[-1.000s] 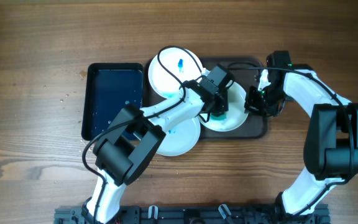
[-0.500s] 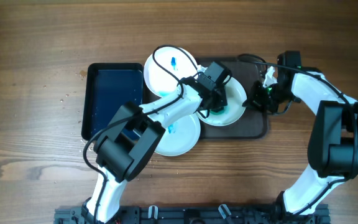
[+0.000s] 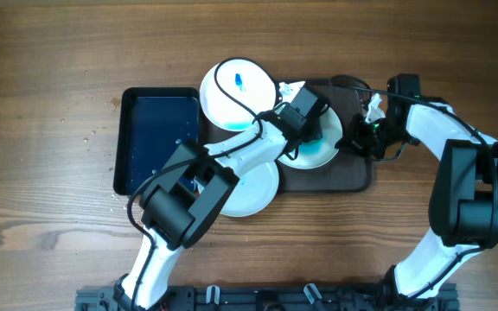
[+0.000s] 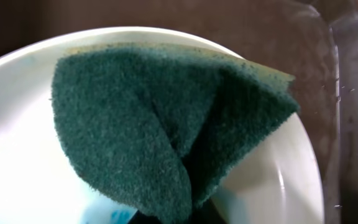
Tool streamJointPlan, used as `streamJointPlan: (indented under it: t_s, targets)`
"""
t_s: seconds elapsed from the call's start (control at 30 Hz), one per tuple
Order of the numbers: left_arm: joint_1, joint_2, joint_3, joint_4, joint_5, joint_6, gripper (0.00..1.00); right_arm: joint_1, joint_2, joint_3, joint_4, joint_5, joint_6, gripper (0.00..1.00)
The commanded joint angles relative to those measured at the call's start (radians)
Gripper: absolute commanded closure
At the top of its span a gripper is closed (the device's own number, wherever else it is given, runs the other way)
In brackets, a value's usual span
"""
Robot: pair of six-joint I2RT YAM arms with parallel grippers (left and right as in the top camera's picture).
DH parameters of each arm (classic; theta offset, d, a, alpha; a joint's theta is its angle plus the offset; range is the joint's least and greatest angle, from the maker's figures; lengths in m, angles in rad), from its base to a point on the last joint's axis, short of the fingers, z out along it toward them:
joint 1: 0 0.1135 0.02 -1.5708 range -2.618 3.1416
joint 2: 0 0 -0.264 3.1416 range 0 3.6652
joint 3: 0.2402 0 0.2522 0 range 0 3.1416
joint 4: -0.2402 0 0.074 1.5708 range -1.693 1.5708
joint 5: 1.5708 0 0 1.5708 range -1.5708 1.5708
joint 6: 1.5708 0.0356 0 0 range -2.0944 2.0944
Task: Clean dirty plates on tray and stack at the side
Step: 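Scrub held plate with sponge in left gripper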
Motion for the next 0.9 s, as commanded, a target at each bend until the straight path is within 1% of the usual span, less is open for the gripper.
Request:
streamJointPlan:
  t_s: [0.0, 0.1, 0.17, 0.2, 0.27, 0.37, 0.43, 0.5, 0.63, 0.7, 0.77, 0.8, 0.87]
  targets:
    - [0.025, 0.077, -0.030, -0.168, -0.026, 0.089, 0.96, 0.008, 0.011, -0.018, -0.002, -0.017, -0.012, 0.96]
    - [0.028, 0.077, -0.030, -0.319, 0.130, 0.089, 0.96, 0.008, 0.011, -0.018, -0.003, -0.010, -0.027, 0.96]
    - [0.028, 0.077, -0.030, -0.342, 0.244, 0.089, 0.96, 0.008, 0.011, -0.018, -0.006, -0.003, -0.029, 0.96]
    - [0.028, 0.077, -0.030, -0.333, 0.316, 0.089, 0.96, 0.008, 0.011, -0.018, -0.006, -0.003, -0.029, 0.96]
    - [0.028, 0.077, -0.030, -0.298, 0.381, 0.089, 0.96, 0.008, 0.011, -0.018, -0.006, -0.003, -0.028, 0.96]
    - [0.031, 0.077, -0.030, -0.193, 0.376, 0.089, 0.96, 0.008, 0.011, -0.018, -0.014, -0.003, -0.029, 0.96]
    - [0.036, 0.077, -0.030, -0.122, 0.316, 0.089, 0.96, 0.008, 0.011, -0.018, -0.019, -0.003, -0.030, 0.96]
    - [0.041, 0.077, -0.030, -0.077, 0.206, 0.089, 0.96, 0.008, 0.011, -0.018, -0.021, -0.003, -0.033, 0.96]
    - [0.044, 0.077, -0.030, -0.045, -0.105, 0.089, 0.96, 0.008, 0.011, -0.018, -0.021, -0.003, -0.034, 0.95]
    - [0.045, 0.077, -0.030, -0.022, -0.238, 0.090, 0.96, 0.008, 0.011, -0.018, -0.021, -0.003, -0.037, 0.96]
    - [0.045, 0.077, -0.030, -0.012, -0.285, 0.095, 0.96, 0.008, 0.011, -0.018, -0.021, -0.003, -0.037, 0.96]
    - [0.046, 0.077, -0.030, -0.021, -0.279, 0.105, 0.96, 0.008, 0.011, -0.018, -0.021, -0.003, -0.037, 0.96]
    - [0.045, 0.077, -0.030, -0.073, -0.201, 0.115, 0.96, 0.008, 0.011, -0.018, -0.021, -0.003, -0.041, 0.96]
